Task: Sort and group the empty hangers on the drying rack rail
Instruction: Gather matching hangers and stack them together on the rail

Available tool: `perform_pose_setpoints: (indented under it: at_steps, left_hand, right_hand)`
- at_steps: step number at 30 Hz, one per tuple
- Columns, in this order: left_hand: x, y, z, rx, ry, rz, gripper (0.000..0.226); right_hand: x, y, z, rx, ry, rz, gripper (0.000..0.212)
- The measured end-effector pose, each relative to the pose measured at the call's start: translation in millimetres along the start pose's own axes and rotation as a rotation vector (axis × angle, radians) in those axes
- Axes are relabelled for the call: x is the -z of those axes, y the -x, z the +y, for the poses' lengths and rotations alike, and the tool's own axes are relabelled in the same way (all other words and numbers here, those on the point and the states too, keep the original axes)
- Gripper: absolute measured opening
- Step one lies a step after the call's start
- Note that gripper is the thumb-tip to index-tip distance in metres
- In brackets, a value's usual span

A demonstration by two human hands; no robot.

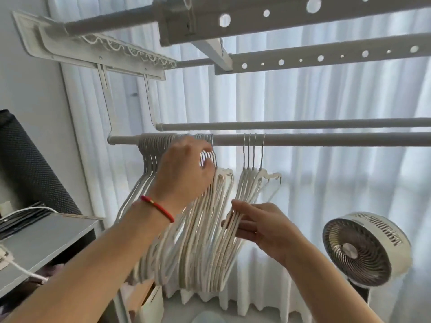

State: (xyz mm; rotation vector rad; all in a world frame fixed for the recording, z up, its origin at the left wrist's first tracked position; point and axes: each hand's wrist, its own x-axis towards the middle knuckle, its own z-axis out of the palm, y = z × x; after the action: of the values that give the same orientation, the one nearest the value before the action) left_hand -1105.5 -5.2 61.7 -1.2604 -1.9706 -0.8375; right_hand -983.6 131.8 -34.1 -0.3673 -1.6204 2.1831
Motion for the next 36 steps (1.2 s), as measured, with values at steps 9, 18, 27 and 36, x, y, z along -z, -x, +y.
perform_pose_setpoints:
  at_steps: [9, 18, 27, 36]
  left_hand:
    - [-16.0, -74.2, -24.5, -0.290, 0.025, -0.312, 0.067]
    - [-21.9, -102.4, -43.4, -0.217, 0.070, -0.475, 0.073]
    - [-28.0, -102.5, -48.6, -0.146, 0.164, -0.465, 0.052]
    - [-32.7, -103.1, -49.3, -0.161, 0.224, -0.499, 0.051]
  right_hand:
    - [-21.4, -10.6, -25.2, -0.169, 0.183, -0.059, 0.038]
    - [-29.1, -12.4, -50.1, 0.033, 0.944, 0.153, 0.049]
    - [-21.8, -47.5, -128.6, 0.774, 1.661, 0.431, 0.048]
    - [-22.8, -70.9, -134.1, 0.701, 1.505, 0.280, 0.030]
